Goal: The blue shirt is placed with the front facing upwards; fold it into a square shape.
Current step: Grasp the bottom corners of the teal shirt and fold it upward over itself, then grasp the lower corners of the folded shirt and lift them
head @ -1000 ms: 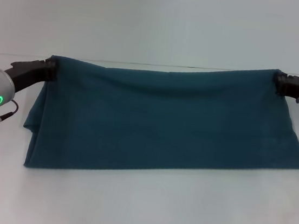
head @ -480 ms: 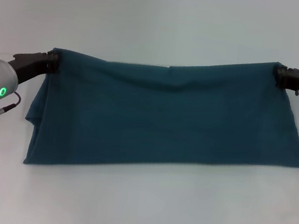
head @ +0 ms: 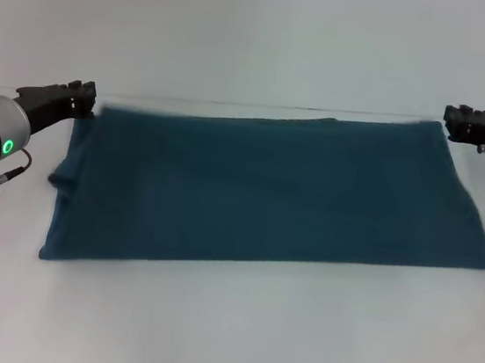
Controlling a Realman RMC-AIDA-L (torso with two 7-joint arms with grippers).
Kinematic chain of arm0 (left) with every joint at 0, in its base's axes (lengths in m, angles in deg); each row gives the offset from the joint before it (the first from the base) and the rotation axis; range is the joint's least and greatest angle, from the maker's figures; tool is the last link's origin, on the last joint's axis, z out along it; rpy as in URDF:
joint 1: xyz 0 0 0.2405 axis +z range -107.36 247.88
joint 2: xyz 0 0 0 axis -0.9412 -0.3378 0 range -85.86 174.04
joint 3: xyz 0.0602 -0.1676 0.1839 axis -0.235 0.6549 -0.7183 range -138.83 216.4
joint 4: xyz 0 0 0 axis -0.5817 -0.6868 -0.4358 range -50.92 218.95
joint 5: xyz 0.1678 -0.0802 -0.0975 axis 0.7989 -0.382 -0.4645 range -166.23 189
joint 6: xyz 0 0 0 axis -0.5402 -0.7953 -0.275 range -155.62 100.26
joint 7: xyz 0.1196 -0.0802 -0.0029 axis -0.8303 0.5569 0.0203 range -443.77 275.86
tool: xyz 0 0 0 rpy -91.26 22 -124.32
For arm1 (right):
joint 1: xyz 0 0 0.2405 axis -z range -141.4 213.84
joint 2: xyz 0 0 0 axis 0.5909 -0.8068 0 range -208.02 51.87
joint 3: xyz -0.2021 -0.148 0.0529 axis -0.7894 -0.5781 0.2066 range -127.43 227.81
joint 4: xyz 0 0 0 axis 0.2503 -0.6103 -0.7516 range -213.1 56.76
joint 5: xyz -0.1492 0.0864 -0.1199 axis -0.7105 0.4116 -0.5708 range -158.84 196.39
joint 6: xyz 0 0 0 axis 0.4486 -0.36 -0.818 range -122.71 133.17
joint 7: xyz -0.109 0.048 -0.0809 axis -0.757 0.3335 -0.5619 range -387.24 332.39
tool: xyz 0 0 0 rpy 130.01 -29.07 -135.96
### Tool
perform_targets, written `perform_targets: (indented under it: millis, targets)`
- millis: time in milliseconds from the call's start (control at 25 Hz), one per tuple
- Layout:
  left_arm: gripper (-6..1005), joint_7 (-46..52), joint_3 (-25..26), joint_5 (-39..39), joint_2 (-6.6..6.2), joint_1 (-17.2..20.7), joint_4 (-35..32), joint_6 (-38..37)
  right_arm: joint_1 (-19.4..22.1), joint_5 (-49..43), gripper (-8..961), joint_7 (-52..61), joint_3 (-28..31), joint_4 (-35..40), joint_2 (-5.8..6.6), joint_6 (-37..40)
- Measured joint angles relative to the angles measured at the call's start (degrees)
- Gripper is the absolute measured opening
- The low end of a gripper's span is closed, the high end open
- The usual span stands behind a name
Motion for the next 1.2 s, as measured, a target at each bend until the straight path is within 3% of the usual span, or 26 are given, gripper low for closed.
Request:
perform_targets:
  millis: [80,320,520,600,720,880,960,1120,1200]
  targets:
    - [122,-0.4,0.0,-0.9,0.25,-0.1,0.0,1.0,-0.2,0.3,199,-0.2,0.0,-0.2,-0.07,-1.8]
    - [349,-3.2,0.0,-3.4,0.51,0.1,0.3,1.5,-0.3,1.3,204,-0.3,-0.2,-0.4,-0.16,-3.2]
    - [438,-2.3,0.0,-3.6,0.27,0.3,0.7,1.4,-0.1,2.6,446,-0.1,-0.5,-0.3,-0.14,-2.8]
    - [474,-0.3,-0.4,-3.4,-0.01,0.3,0.6,0.8,0.1,2.8,591,0.3,-0.6,0.0,0.00,-1.6]
    - [527,4.9,-3.7,-3.4,-0.65,1.0,-0.2,-1.5,0.7,2.8,739,0.5,-0.8,0.7,0.27,1.3]
    - [671,7.5,-5.3,-6.9,-0.26,3.4,-3.6,-8.4,2.5,2.8,888,2.2,-1.0,3.1,0.04,5.4]
    - [755,9.7,-6.2,-7.7,-0.43,4.7,-4.7,-12.8,3.6,2.7,912,3.2,-1.8,4.0,0.00,8.0]
    - [752,17.2,-10.0,-7.6,-2.52,7.1,-5.9,-23.1,7.1,2.4,947,7.1,-6.2,7.2,0.43,16.3]
    - [751,18.6,-10.5,-7.4,-2.87,8.3,-7.1,-27.5,9.0,2.3,947,9.7,-9.0,9.8,0.47,20.0]
